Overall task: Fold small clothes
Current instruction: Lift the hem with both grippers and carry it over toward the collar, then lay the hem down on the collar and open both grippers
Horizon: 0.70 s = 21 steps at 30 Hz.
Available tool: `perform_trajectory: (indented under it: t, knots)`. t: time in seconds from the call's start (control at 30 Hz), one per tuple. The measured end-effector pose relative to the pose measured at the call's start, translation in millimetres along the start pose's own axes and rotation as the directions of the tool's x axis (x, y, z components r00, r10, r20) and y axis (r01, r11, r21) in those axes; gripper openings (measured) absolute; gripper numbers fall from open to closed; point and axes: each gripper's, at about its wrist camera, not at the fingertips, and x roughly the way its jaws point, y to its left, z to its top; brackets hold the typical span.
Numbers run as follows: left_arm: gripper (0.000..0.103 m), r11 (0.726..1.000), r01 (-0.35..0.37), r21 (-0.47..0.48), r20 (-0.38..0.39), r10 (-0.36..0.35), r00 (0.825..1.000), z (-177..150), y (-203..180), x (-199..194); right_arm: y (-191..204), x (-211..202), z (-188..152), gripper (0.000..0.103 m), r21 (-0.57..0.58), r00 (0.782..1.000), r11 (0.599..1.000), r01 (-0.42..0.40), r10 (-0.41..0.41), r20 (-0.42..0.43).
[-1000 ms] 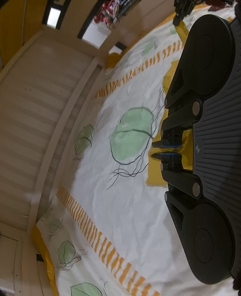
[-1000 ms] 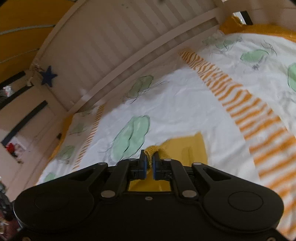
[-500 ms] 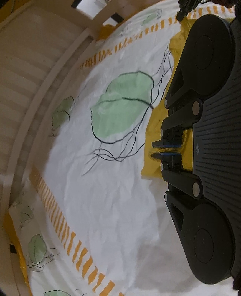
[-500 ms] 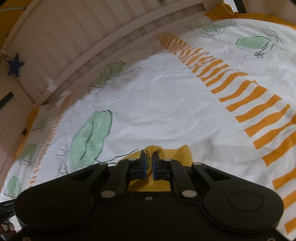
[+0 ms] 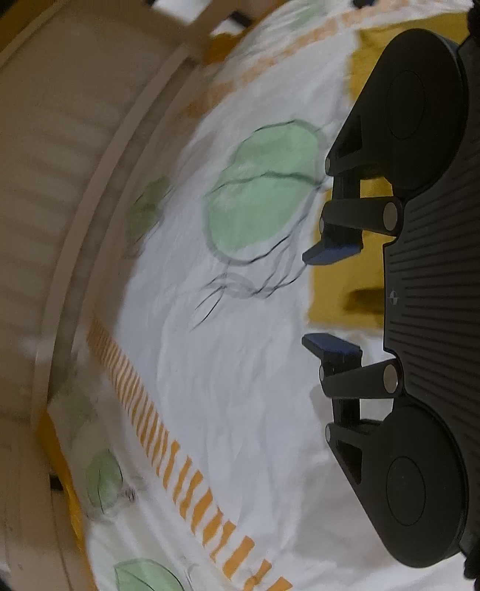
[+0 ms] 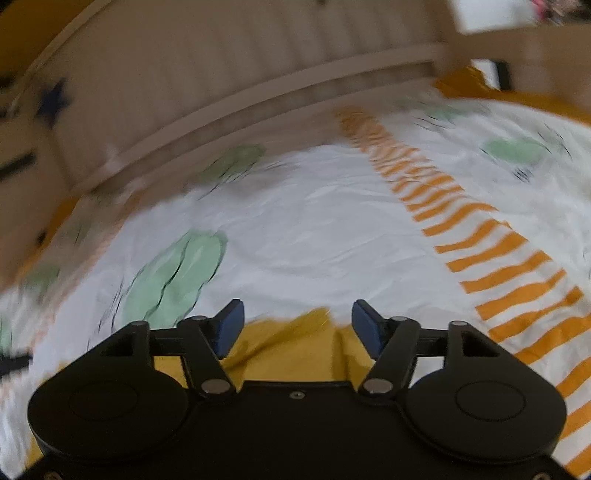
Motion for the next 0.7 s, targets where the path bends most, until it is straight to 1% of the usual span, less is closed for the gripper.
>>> perform_trajectory:
  t: [0.07, 0.13, 0.23, 0.33, 0.4, 0.47, 0.5, 0.53, 0.6, 0.7]
  knots:
    - [0.041, 0.997, 0.030, 0.073, -0.040, -0.027, 0.999, -13, -12, -4, 17, -5, -11, 0.070, -0.077, 1.000, 0.997, -0.017, 0.015, -0.023]
    - [0.041, 0.987, 0.058, 0.152, -0.066, -0.049, 0.997, -28, -24, -7, 34, -8, -23, 0.070, -0.144, 0.998, 0.989, -0.040, 0.033, -0.055]
    - [0.041, 0.961, 0.090, 0.262, -0.100, -0.066, 0.993, -49, -37, -10, 58, -9, -42, 0.070, -0.249, 0.994, 0.966, -0.071, 0.049, -0.096]
    - [0.041, 0.930, 0.115, 0.348, -0.143, -0.069, 0.987, -61, -47, -3, 80, -3, -53, 0.070, -0.346, 0.990, 0.935, -0.077, 0.031, -0.137]
    - [0.041, 0.927, 0.102, 0.360, -0.150, -0.051, 0.987, -61, -47, 7, 91, 7, -57, 0.071, -0.394, 0.986, 0.916, -0.081, 0.016, -0.166]
    - [0.041, 0.937, 0.079, 0.340, -0.146, -0.030, 0.989, -54, -46, 18, 100, 20, -57, 0.071, -0.417, 0.980, 0.906, -0.079, -0.007, -0.201]
    - [0.041, 0.944, 0.071, 0.324, -0.149, -0.024, 0.989, -49, -44, 24, 101, 26, -58, 0.071, -0.424, 0.977, 0.903, -0.072, -0.022, -0.213]
    - [0.041, 0.949, 0.064, 0.308, -0.153, -0.017, 0.988, -43, -43, 31, 103, 34, -56, 0.073, -0.433, 0.974, 0.899, -0.064, -0.038, -0.223]
    - [0.041, 0.954, 0.049, 0.296, -0.158, -0.002, 0.987, -32, -43, 44, 107, 46, -53, 0.080, -0.446, 0.972, 0.893, -0.060, -0.050, -0.232]
    - [0.042, 0.962, 0.007, 0.274, -0.160, 0.038, 0.986, -15, -42, 59, 109, 65, -44, 0.081, -0.438, 0.968, 0.897, -0.057, -0.057, -0.243]
